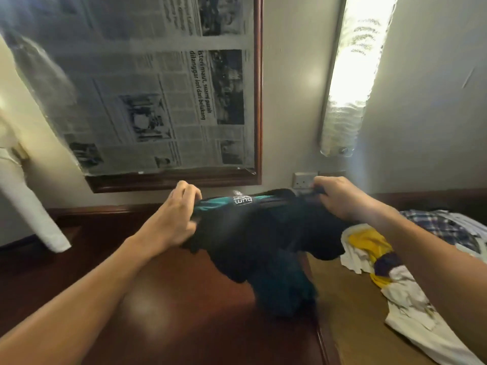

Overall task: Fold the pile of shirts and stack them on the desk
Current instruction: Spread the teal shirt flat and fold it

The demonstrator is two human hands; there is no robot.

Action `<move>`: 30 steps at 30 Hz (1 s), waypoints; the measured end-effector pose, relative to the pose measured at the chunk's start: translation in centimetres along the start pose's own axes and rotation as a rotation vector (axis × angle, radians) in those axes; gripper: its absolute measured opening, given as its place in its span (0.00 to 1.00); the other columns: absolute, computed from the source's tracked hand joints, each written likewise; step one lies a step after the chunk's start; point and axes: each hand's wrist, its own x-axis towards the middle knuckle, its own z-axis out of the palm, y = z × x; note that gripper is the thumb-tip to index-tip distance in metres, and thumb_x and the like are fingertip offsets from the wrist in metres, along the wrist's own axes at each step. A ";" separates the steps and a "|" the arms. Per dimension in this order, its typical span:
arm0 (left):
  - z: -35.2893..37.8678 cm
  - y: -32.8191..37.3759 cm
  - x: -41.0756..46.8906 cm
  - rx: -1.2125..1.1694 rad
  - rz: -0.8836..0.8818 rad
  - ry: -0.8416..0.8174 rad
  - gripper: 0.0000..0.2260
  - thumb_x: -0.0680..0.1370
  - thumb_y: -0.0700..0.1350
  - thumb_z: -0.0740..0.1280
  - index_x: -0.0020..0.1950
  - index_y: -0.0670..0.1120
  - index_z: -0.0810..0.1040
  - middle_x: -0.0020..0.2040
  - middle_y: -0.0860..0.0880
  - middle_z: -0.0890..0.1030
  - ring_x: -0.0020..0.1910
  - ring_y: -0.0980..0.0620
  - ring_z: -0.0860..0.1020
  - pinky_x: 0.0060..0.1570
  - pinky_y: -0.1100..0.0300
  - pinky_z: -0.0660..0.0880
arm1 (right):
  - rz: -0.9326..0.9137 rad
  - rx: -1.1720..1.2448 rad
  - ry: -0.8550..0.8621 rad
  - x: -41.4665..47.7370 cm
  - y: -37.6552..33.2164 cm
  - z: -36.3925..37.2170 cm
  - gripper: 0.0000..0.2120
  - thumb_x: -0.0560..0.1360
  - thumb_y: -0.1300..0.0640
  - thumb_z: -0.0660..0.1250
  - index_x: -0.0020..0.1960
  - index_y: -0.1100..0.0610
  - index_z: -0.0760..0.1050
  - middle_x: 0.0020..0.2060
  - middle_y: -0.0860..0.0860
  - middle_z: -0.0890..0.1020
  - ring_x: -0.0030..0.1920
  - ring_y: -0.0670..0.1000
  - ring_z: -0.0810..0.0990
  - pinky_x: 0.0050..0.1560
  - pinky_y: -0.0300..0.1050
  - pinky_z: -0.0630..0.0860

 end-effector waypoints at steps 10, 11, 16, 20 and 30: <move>-9.2 -7.2 -2.7 -0.444 -0.025 0.119 0.19 0.77 0.30 0.69 0.45 0.56 0.85 0.39 0.58 0.84 0.39 0.63 0.78 0.44 0.60 0.76 | -0.017 0.188 0.201 -3.8 -7.4 -5.8 0.06 0.78 0.57 0.72 0.44 0.46 0.81 0.42 0.49 0.83 0.46 0.56 0.81 0.51 0.55 0.79; -9.6 -7.3 -3.1 -0.419 -0.038 0.149 0.18 0.76 0.29 0.69 0.47 0.53 0.85 0.42 0.55 0.85 0.42 0.59 0.81 0.47 0.56 0.78 | -0.034 0.202 0.208 -4.0 -8.1 -6.0 0.06 0.76 0.54 0.72 0.43 0.44 0.79 0.42 0.49 0.82 0.44 0.54 0.81 0.49 0.50 0.78; -11.6 -7.2 -6.8 -0.023 0.057 0.206 0.11 0.78 0.38 0.68 0.59 0.46 0.80 0.49 0.49 0.78 0.48 0.49 0.77 0.52 0.54 0.73 | -0.018 0.245 0.409 -6.9 -11.9 -7.9 0.19 0.70 0.37 0.67 0.50 0.51 0.80 0.46 0.55 0.82 0.43 0.51 0.78 0.45 0.44 0.71; -14.1 -8.0 -10.5 0.018 -0.032 0.209 0.12 0.77 0.37 0.69 0.50 0.55 0.78 0.47 0.48 0.81 0.47 0.47 0.80 0.47 0.54 0.73 | -0.066 0.147 0.542 -10.7 -13.6 -9.1 0.24 0.71 0.49 0.60 0.58 0.63 0.81 0.49 0.52 0.79 0.49 0.55 0.76 0.51 0.44 0.67; -19.6 -5.6 -22.5 -0.295 -0.215 0.421 0.07 0.77 0.40 0.73 0.52 0.50 0.86 0.48 0.49 0.86 0.50 0.50 0.83 0.54 0.59 0.76 | 0.007 0.262 0.334 -21.7 -13.0 -10.2 0.05 0.80 0.56 0.69 0.54 0.54 0.82 0.48 0.52 0.84 0.48 0.55 0.81 0.41 0.44 0.72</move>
